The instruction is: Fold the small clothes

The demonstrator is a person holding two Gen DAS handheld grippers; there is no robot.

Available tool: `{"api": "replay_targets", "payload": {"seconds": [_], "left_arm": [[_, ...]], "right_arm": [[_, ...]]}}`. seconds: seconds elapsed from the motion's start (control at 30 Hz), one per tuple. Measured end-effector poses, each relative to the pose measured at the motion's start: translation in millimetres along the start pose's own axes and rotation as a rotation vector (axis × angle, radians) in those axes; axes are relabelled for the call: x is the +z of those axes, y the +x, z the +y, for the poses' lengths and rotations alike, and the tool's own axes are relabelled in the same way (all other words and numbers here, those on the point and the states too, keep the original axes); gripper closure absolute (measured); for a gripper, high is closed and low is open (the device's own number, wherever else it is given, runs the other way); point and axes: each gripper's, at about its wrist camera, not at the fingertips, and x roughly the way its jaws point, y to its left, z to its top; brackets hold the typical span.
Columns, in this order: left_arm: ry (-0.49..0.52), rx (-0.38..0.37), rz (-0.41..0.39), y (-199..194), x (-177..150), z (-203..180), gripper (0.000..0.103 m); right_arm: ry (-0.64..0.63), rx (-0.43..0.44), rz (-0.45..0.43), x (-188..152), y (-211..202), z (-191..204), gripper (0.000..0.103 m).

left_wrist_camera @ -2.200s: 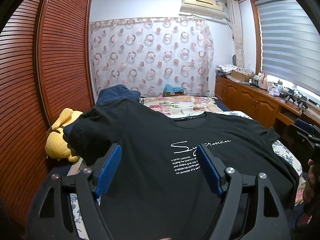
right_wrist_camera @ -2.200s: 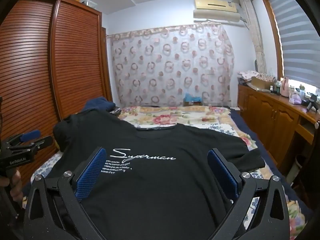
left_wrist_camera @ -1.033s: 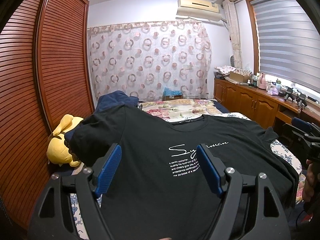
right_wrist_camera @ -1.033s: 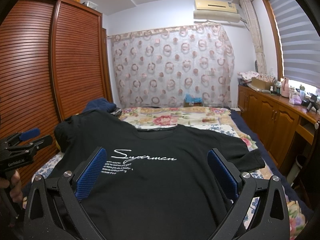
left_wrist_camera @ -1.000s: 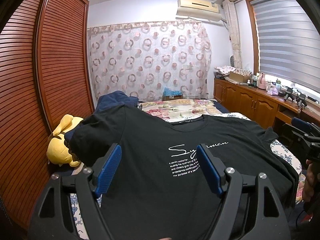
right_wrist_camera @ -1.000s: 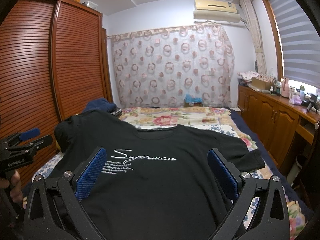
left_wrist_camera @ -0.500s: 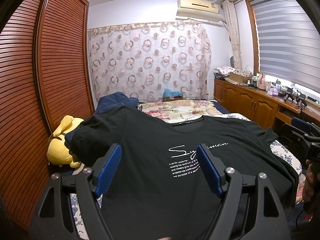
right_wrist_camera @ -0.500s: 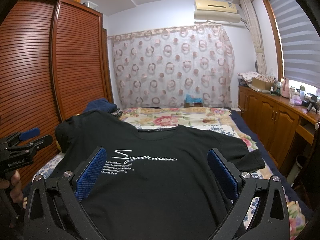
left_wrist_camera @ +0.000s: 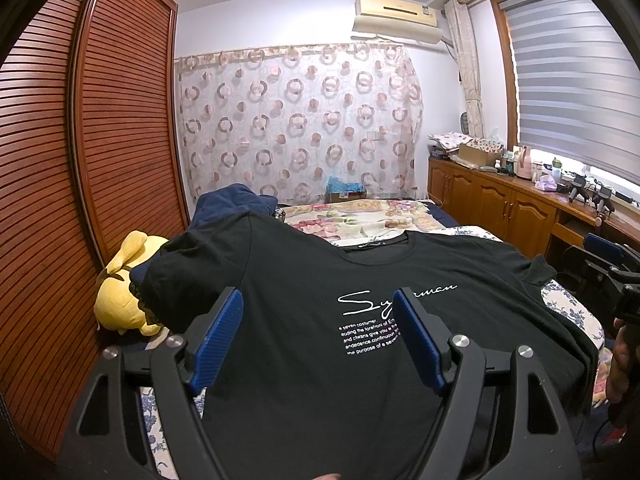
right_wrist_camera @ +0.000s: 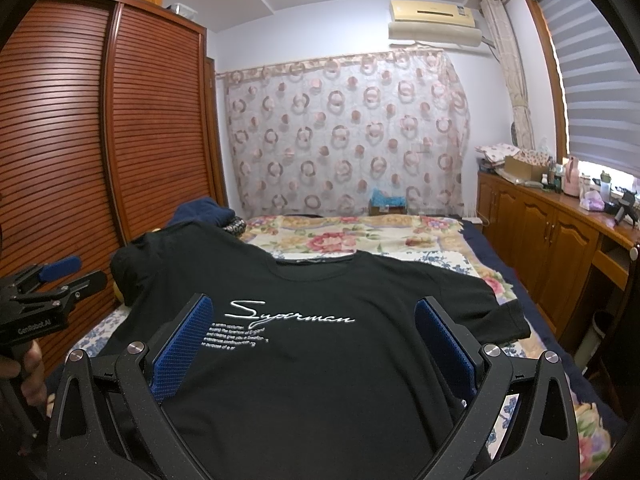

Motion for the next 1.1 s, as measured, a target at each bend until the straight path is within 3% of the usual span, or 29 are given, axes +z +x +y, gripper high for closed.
{"api": "replay_targets", "payload": {"seconds": [0.7, 1.1], "left_arm": [[-0.003, -0.004, 0.012, 2.4, -3.0, 3.3, 0.025], [-0.058, 0.03, 0.124, 42.9, -32.3, 65.3, 0.025]], "right_arm": [[0.002, 0.009, 0.003, -4.4, 4.4, 5.6, 0.0], [-0.019, 0.134, 0.088, -15.2, 56.4, 36.4, 0.0]]}}
